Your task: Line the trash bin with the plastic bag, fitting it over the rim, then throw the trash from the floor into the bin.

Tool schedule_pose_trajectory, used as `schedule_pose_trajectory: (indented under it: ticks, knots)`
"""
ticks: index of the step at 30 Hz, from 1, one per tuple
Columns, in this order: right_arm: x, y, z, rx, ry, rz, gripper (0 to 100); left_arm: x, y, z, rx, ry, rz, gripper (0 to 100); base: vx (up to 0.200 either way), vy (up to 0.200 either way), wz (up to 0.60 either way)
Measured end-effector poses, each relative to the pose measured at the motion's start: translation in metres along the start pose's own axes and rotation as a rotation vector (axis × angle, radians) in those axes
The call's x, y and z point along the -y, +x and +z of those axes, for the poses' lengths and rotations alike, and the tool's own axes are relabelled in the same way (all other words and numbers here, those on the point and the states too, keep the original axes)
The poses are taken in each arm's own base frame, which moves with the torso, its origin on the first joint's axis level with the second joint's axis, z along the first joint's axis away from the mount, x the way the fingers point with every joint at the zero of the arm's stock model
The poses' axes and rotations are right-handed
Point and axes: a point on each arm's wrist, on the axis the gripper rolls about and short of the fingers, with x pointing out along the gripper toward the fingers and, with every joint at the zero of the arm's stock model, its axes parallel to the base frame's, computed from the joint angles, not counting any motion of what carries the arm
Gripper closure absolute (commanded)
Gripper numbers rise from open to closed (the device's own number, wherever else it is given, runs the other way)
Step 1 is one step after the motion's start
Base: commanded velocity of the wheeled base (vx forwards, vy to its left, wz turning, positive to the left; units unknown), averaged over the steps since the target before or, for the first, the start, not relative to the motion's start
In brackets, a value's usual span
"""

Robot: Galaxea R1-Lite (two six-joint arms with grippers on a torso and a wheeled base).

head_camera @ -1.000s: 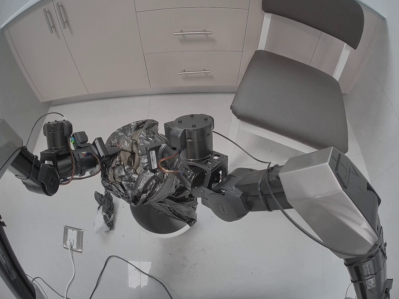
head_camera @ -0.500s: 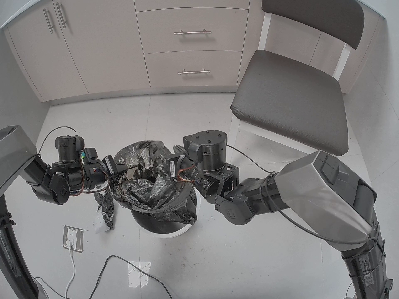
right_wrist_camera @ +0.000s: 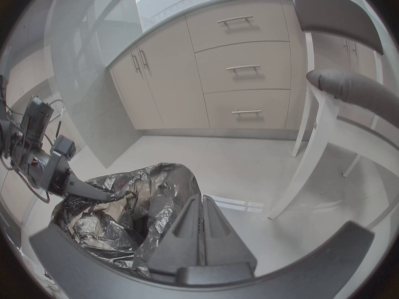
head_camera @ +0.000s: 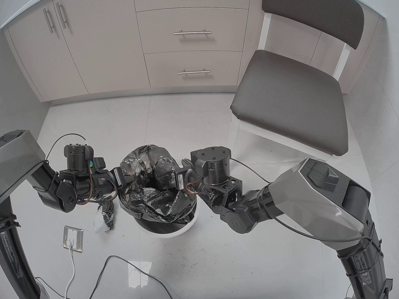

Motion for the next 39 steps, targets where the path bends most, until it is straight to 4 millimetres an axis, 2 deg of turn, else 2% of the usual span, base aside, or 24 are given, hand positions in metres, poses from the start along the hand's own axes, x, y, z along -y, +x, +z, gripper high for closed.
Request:
schedule_pose_trajectory:
  ticks: [7,12,13,17,20,28,34,39]
  knots:
    - [0.005,-0.019,-0.011,-0.119,-0.043,0.000,100,0.005,0.005,-0.005,-0.011,0.002,-0.002,100,0.000,0.000,0.00]
    - [0.028,-0.038,-0.003,-0.218,-0.065,-0.032,100,0.008,0.006,-0.006,-0.012,0.000,-0.007,100,0.000,0.000,0.00]
    - [0.033,-0.040,-0.001,-0.231,-0.066,-0.042,0,0.008,0.006,-0.006,-0.012,0.001,-0.009,100,0.000,0.000,0.00]
    - [0.049,-0.045,0.009,-0.277,-0.058,-0.052,0,0.008,0.005,-0.005,-0.009,0.000,-0.008,100,0.000,0.000,0.00]
    - [0.052,-0.046,0.016,-0.267,-0.027,-0.027,0,0.008,0.004,-0.005,-0.009,-0.002,-0.006,100,0.000,0.000,0.00]
    - [0.046,-0.046,0.023,-0.248,-0.007,-0.012,0,0.009,0.003,-0.005,-0.006,-0.001,-0.008,100,0.000,0.000,0.00]
    - [0.039,-0.046,0.019,-0.259,-0.015,0.000,0,0.009,0.002,-0.004,-0.004,0.000,-0.008,100,0.000,0.000,0.00]
    - [0.034,-0.037,0.013,-0.257,-0.020,0.002,0,0.010,0.002,-0.004,-0.003,0.000,-0.009,100,0.000,0.000,0.00]
